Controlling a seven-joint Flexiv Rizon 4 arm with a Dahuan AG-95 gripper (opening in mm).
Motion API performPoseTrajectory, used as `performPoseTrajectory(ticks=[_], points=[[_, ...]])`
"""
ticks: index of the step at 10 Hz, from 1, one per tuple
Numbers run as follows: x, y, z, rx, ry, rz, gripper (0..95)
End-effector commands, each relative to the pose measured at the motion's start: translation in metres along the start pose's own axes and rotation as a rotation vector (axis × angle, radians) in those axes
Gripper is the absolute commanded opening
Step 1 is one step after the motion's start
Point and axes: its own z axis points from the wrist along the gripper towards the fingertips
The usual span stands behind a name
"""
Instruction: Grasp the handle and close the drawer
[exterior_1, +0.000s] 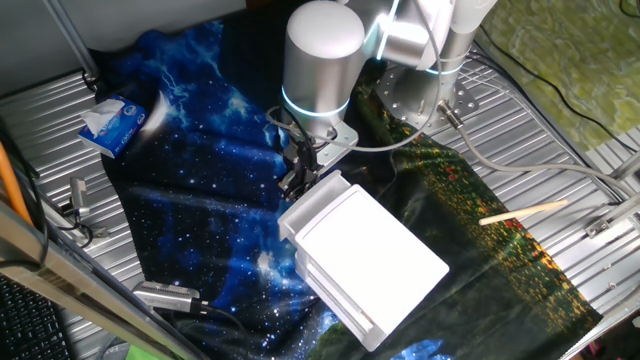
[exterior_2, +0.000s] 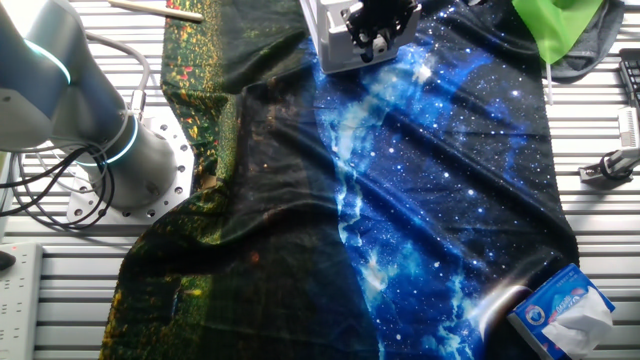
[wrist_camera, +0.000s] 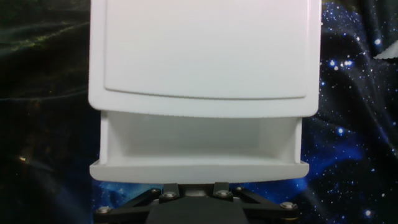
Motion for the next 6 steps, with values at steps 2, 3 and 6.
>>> performPoseTrajectory(ticks=[2, 3, 6], points=[[-0.0002, -0.0003, -0.0001, -0.008, 0.006, 0.071, 0.0], [-0.0002, -0.0003, -0.0001, -0.009, 0.009, 0.075, 0.0], [-0.0002, -0.0003, -0.0001, -0.012, 0.015, 0.084, 0.0]])
